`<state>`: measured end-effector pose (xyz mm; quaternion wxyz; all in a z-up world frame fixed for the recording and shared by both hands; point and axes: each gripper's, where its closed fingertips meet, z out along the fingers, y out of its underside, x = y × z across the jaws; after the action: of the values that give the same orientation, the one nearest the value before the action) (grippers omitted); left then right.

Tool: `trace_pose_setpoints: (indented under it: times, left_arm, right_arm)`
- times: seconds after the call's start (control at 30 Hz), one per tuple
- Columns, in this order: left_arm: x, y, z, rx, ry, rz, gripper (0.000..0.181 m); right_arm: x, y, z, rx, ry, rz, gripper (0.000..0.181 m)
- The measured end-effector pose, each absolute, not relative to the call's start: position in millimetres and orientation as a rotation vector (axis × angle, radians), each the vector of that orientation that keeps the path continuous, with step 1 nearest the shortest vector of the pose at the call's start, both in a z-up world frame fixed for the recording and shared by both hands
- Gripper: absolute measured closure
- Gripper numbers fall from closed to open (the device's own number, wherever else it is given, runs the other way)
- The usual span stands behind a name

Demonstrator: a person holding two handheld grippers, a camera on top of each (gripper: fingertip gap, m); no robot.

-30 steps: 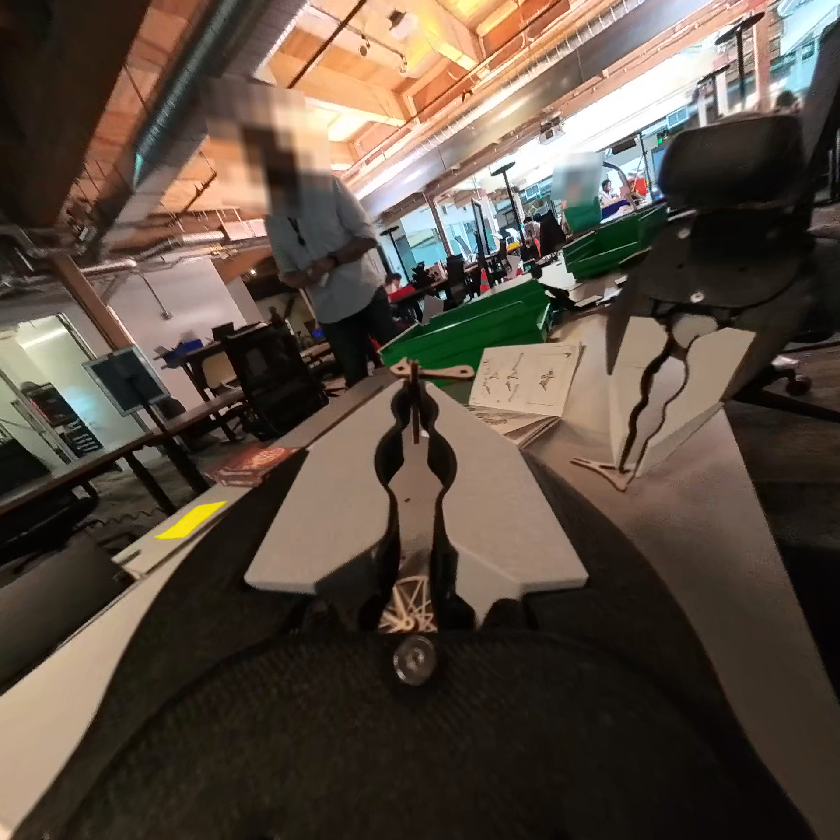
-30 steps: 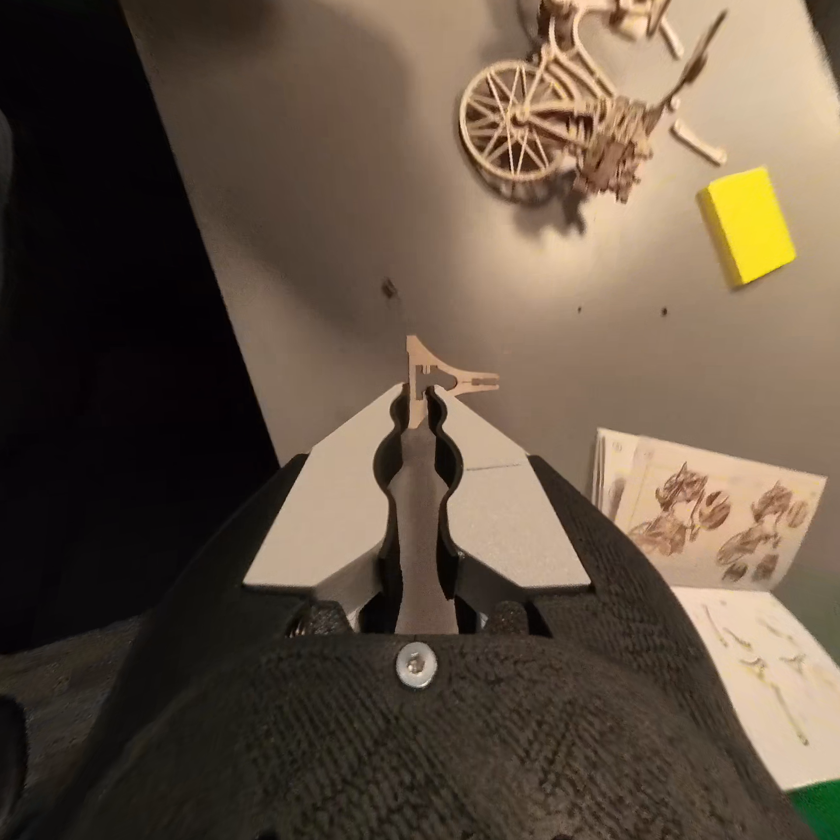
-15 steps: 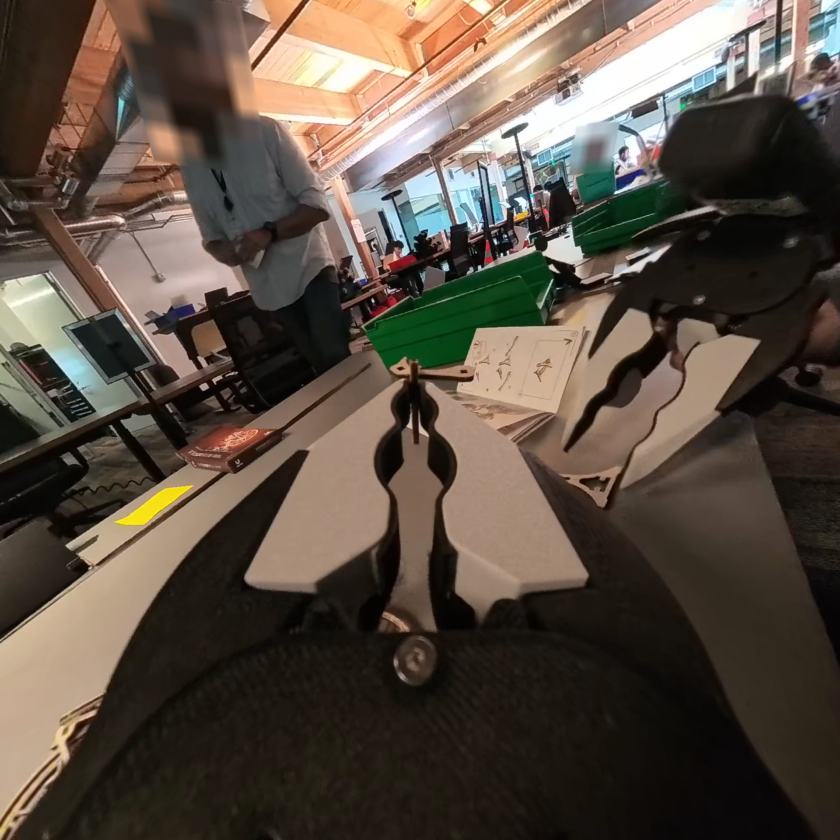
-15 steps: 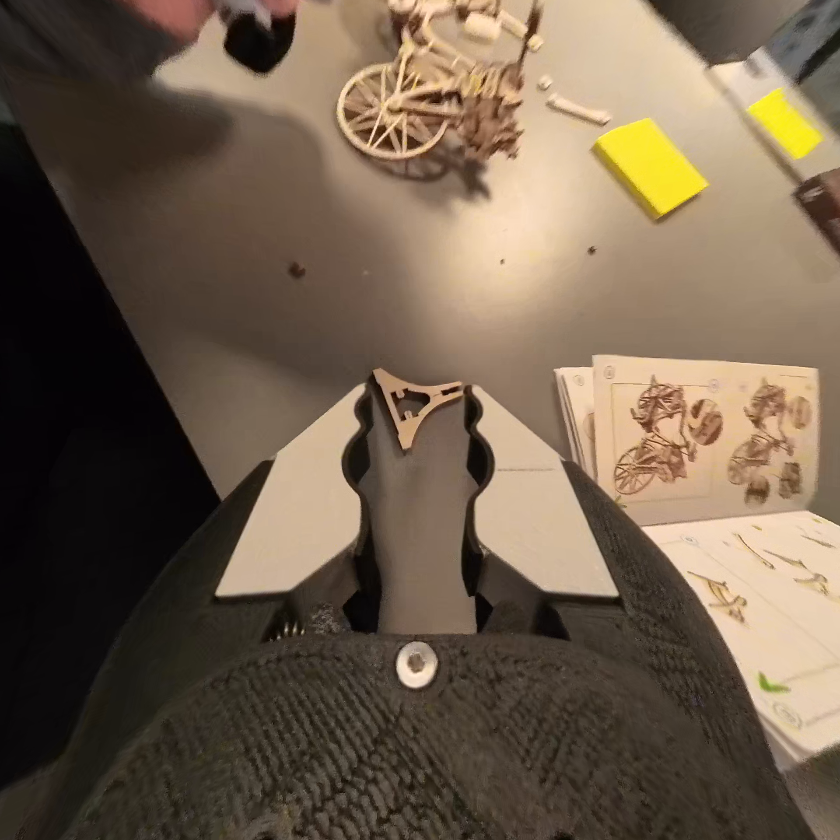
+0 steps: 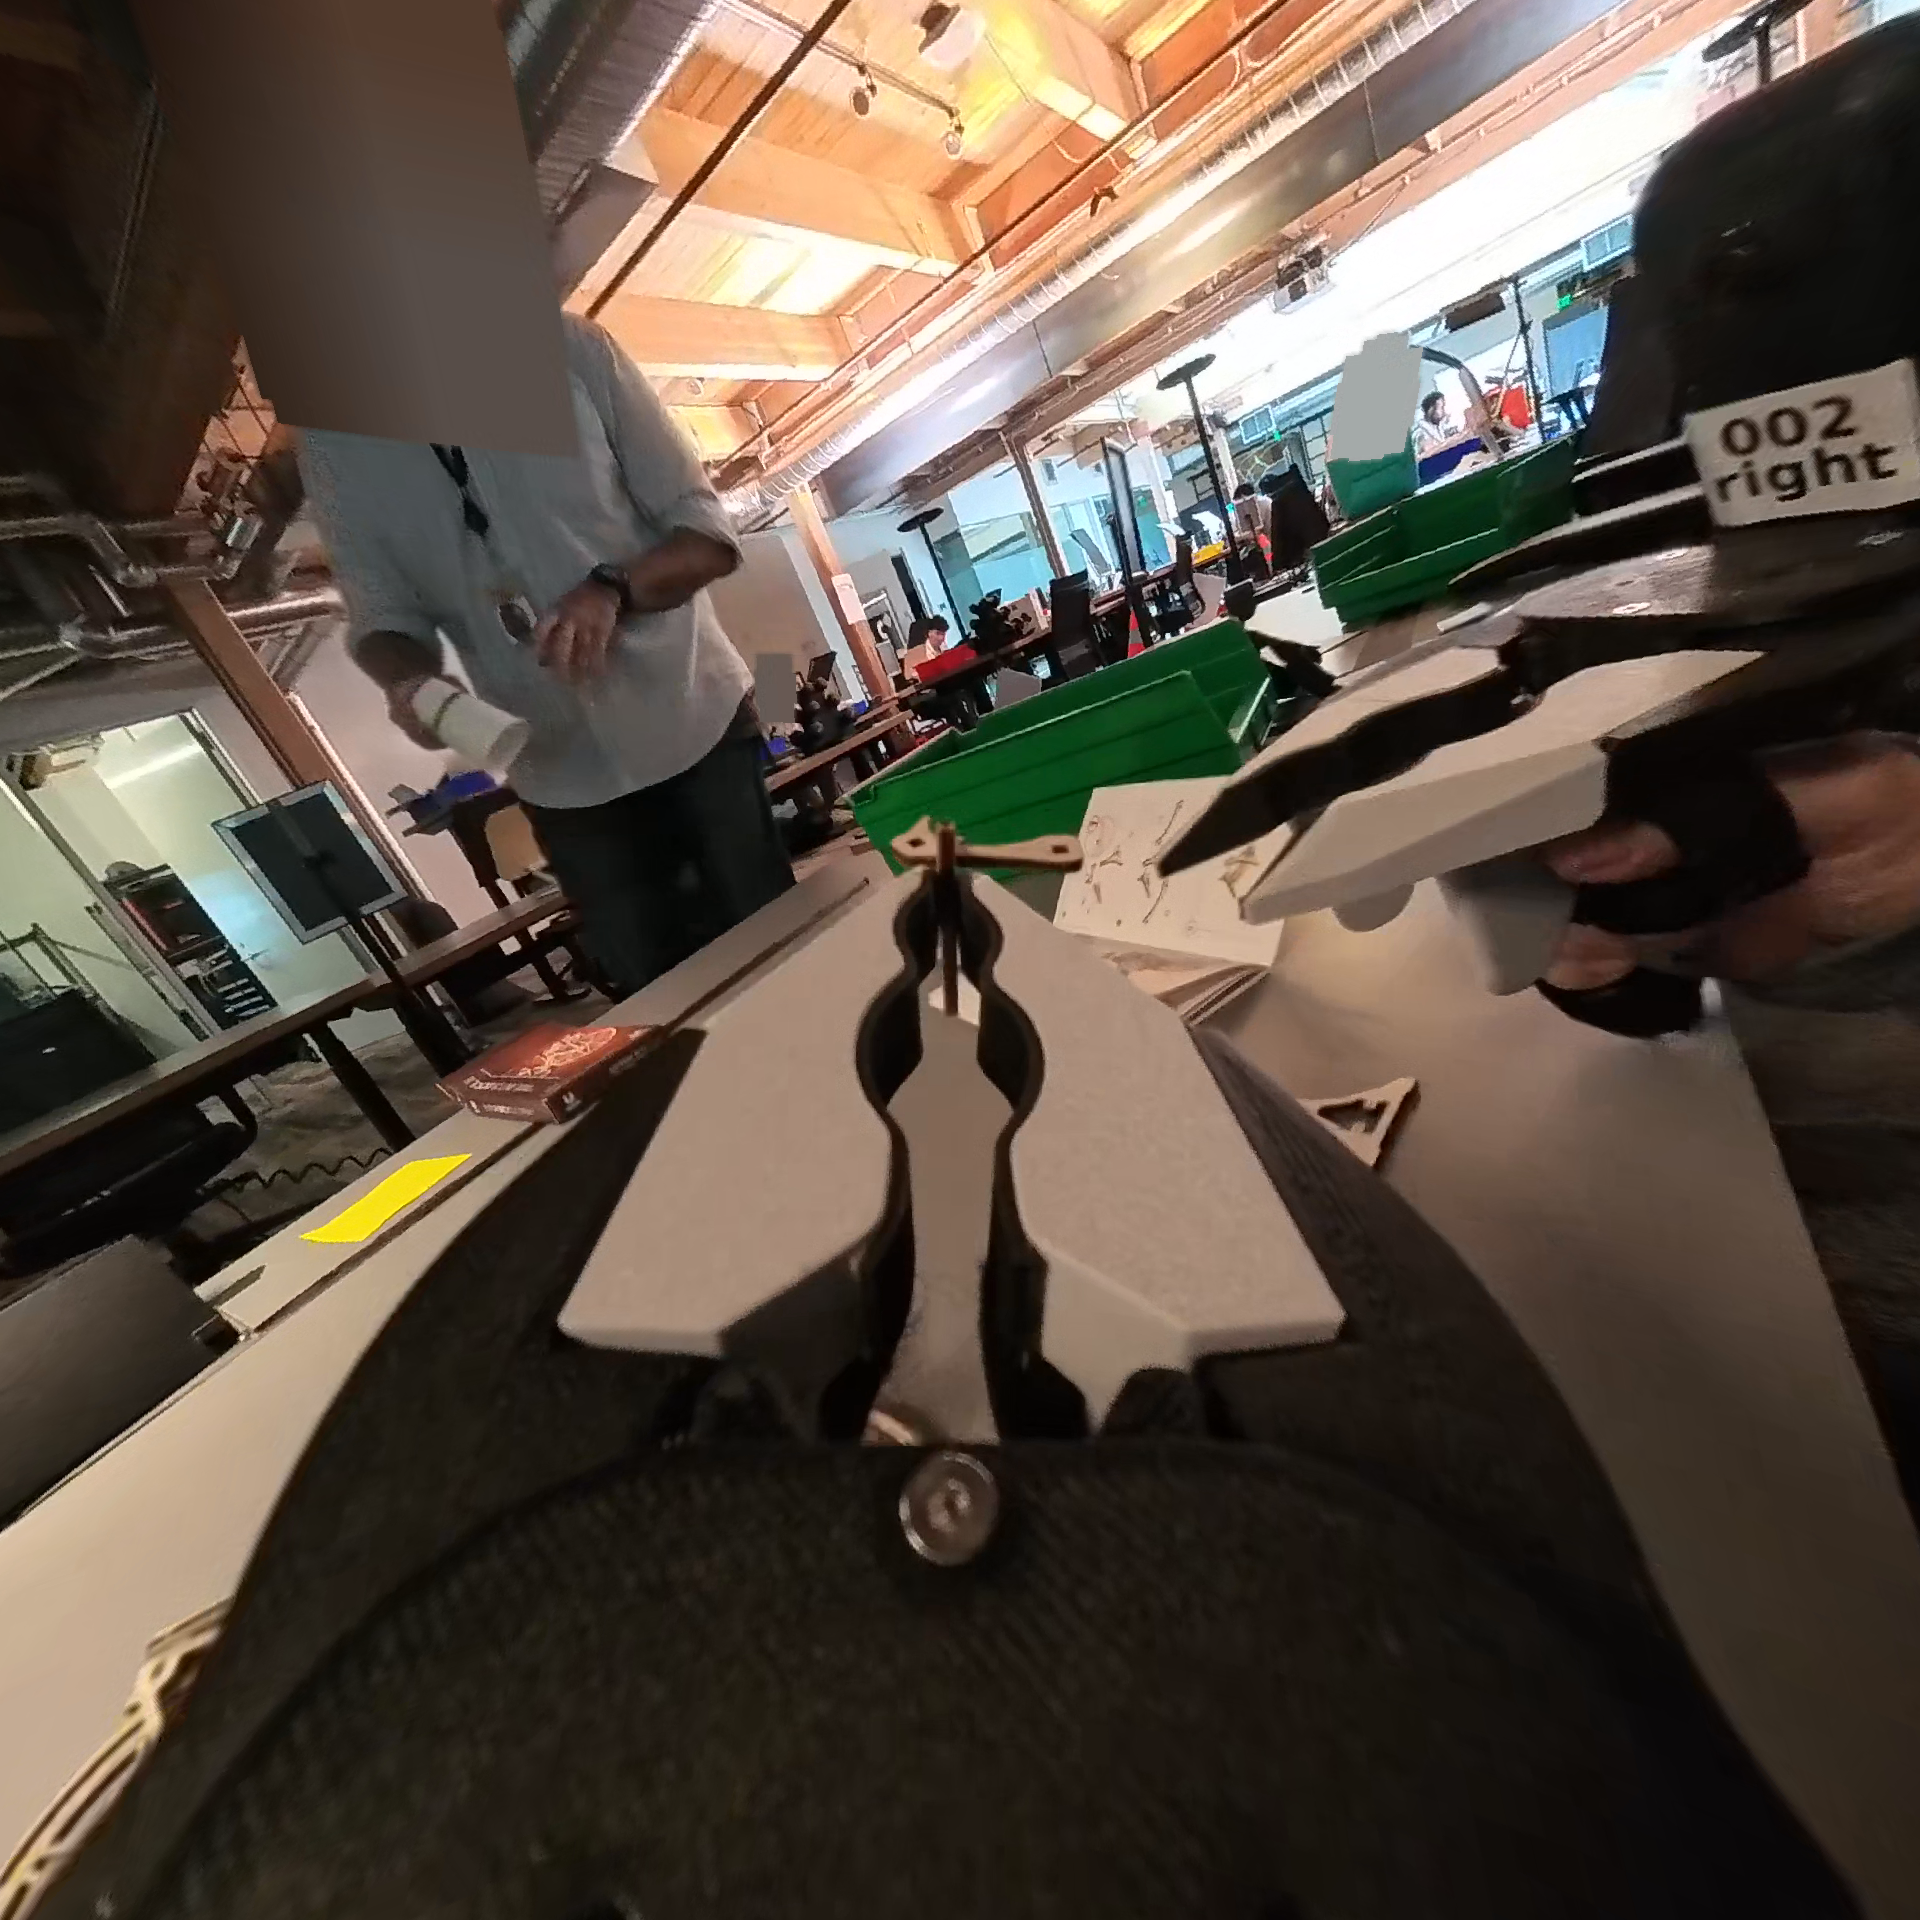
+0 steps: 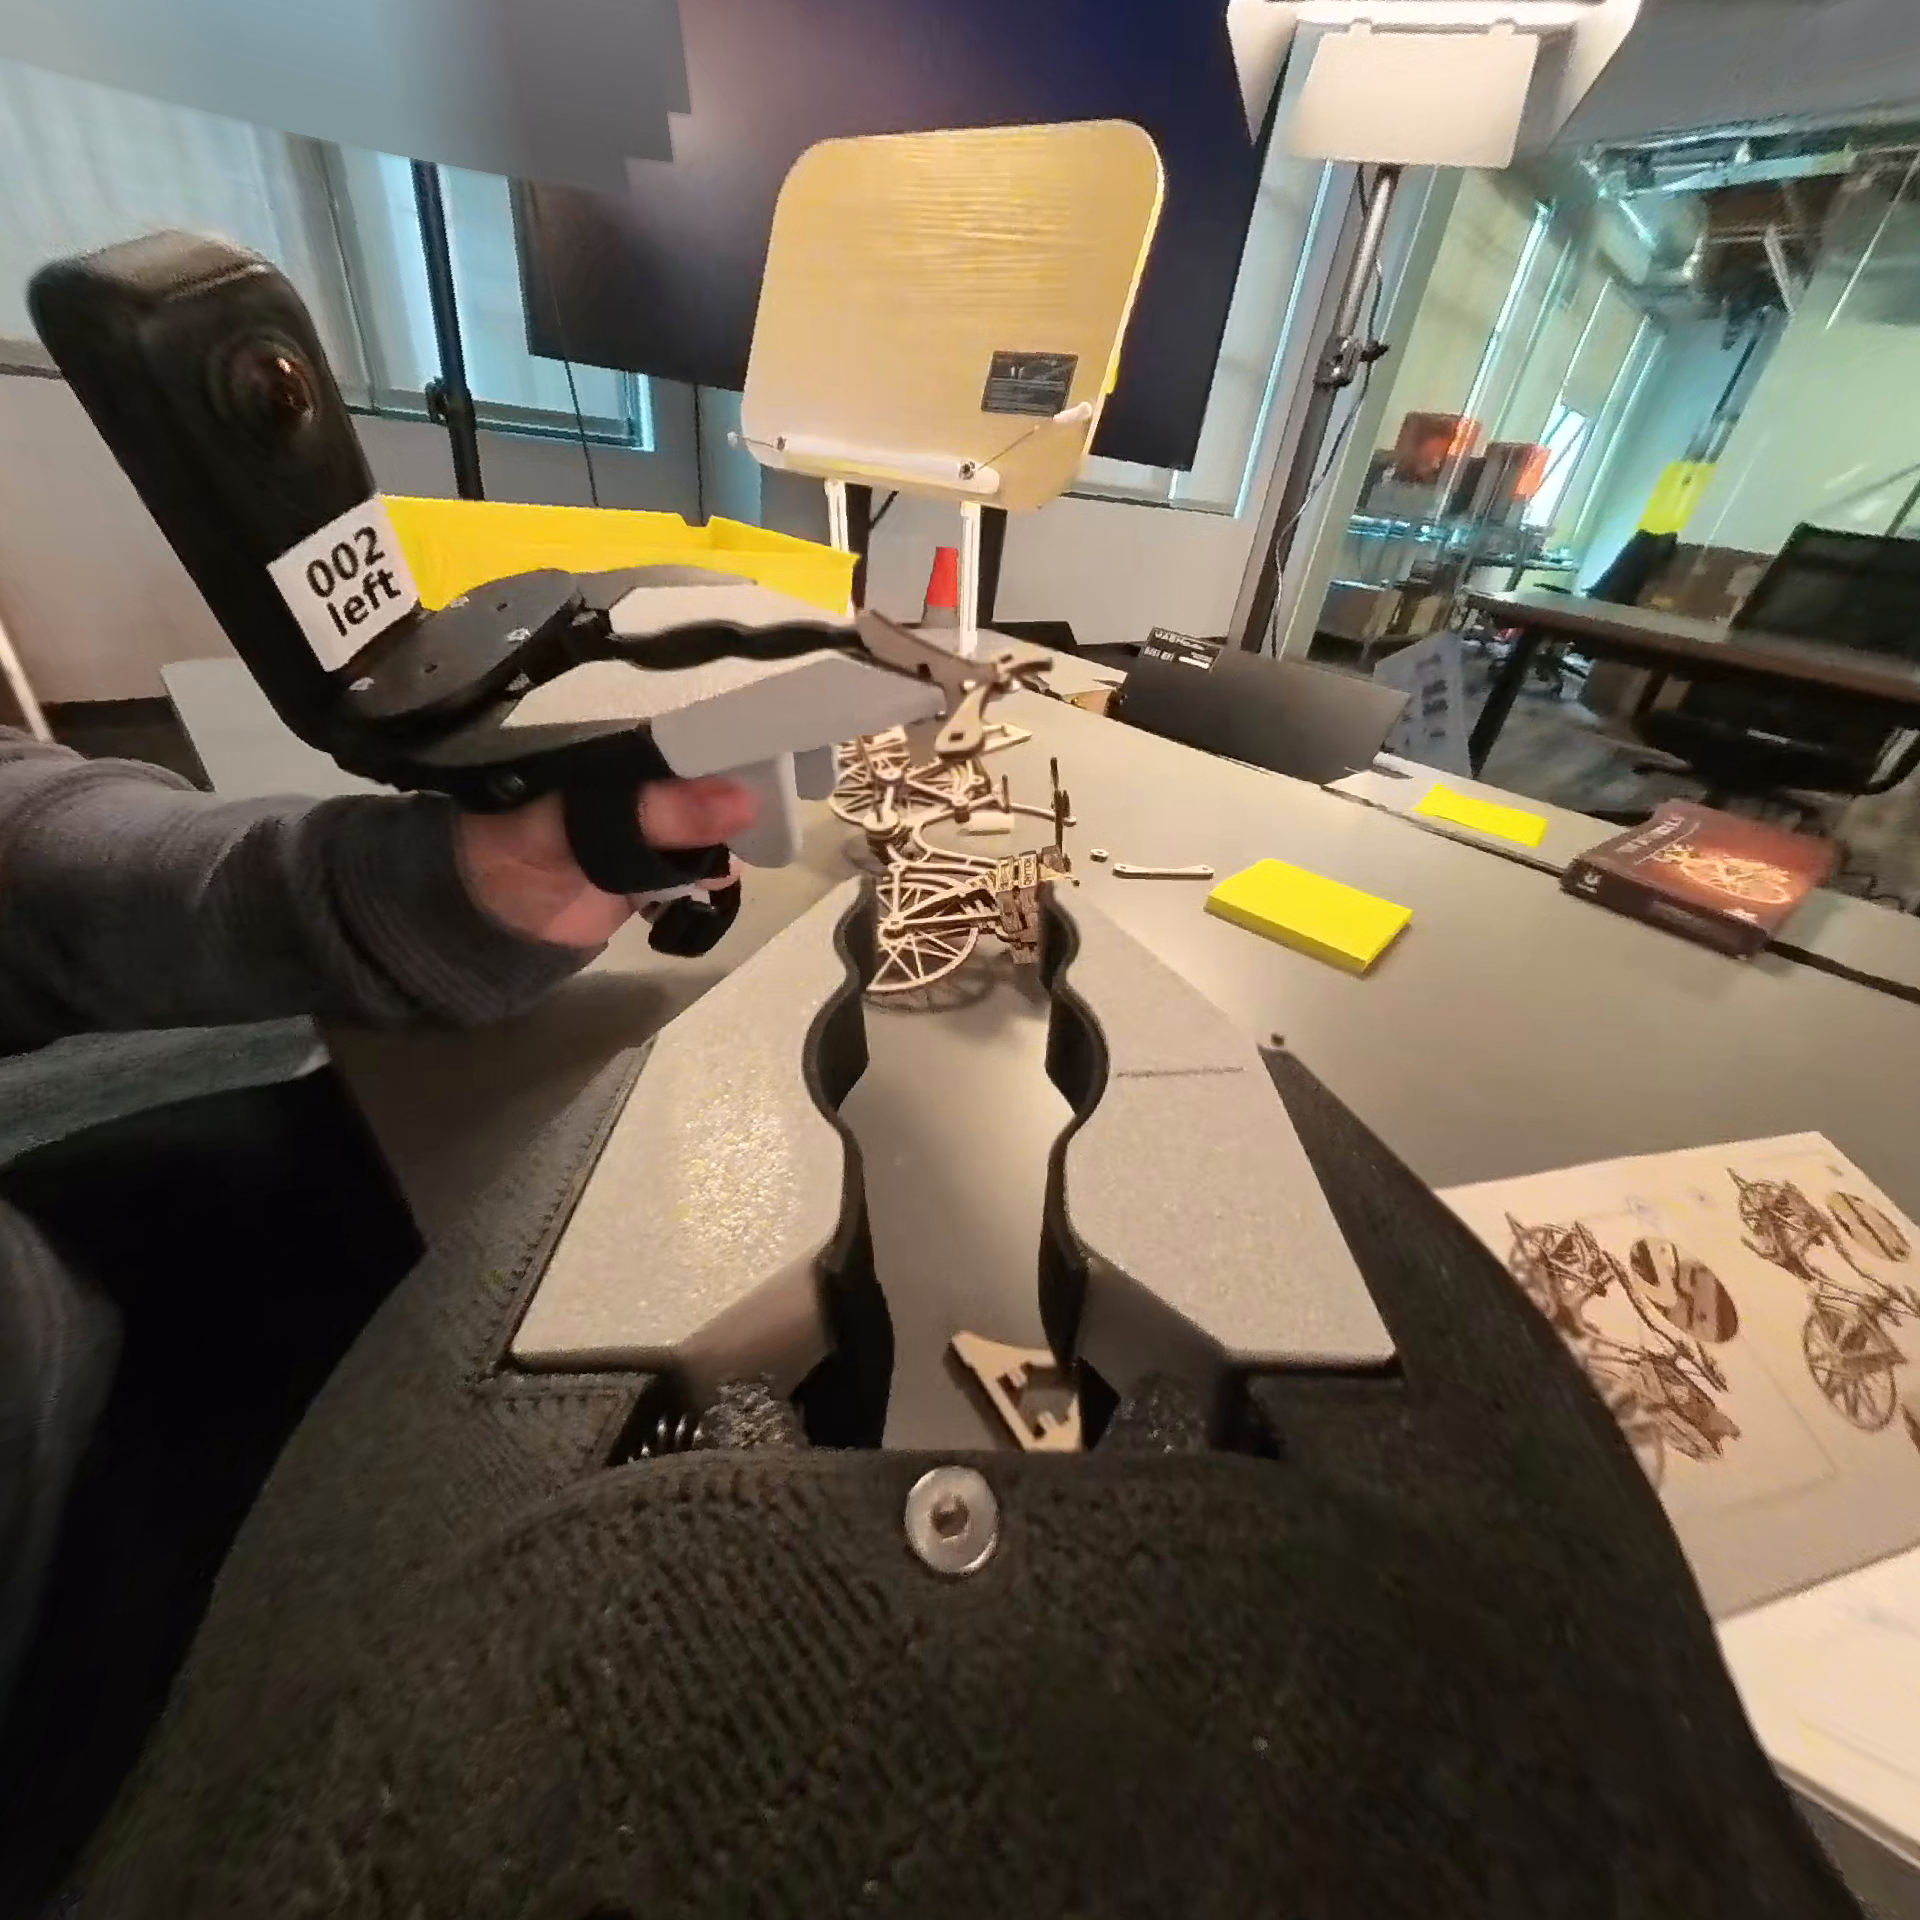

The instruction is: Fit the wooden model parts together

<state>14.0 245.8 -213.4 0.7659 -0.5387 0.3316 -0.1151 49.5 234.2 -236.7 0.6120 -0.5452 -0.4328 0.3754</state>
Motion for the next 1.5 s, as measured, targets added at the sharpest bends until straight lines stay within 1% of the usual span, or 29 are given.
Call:
trace_pose_setpoints:
  times: [0.17, 0.43, 0.6, 0.7, 0.83, 0.97, 1.23, 1.33, 1.43, 1.5]
  left_arm:
    - [9.2, 249.0, -214.8, -1.192, 0.692, -0.268, 0.18]
    - [13.5, 248.3, -217.6, -1.198, 0.71, -0.286, 0.18]
    - [12.9, 249.0, -218.1, -1.201, 0.708, -0.288, 0.18]
    - [12.4, 249.3, -218.1, -1.199, 0.709, -0.276, 0.18]
    - [14.4, 248.8, -219.3, -1.194, 0.728, -0.259, 0.18]
    - [17.1, 246.8, -219.9, -1.18, 0.753, -0.232, 0.18]
    - [20.3, 244.6, -221.0, -1.165, 0.783, -0.212, 0.18]
    - [24.0, 243.2, -222.7, -1.17, 0.79, -0.265, 0.175]
    - [25.4, 245.7, -225.8, -1.204, 0.779, -0.317, 0.16]
    - [25.9, 246.2, -226.8, -1.215, 0.775, -0.341, 0.156]
  right_arm:
    - [50.8, 236.4, -221.7, -1.187, -0.884, 0.984, 0.157]
    - [67.0, 243.5, -209.7, -1.131, -0.739, 1.094, 0.157]
    - [54.5, 243.0, -219.1, -1.232, -0.789, 1.163, 0.16]
    - [37.0, 234.8, -229.5, -1.37, -0.805, 1.346, 0.16]
    - [32.6, 240.6, -224.1, -1.44, -0.607, 1.565, 0.167]
    - [28.2, 242.4, -223.3, -1.465, -0.556, 1.645, 0.168]
    - [24.5, 240.0, -220.8, -1.468, -0.528, 1.738, 0.181]
    - [26.9, 240.9, -220.9, -1.472, -0.549, 1.711, 0.181]
    - [32.8, 243.4, -219.2, -1.471, -0.604, 1.636, 0.181]
    - [38.4, 246.4, -216.8, -1.465, -0.652, 1.553, 0.181]
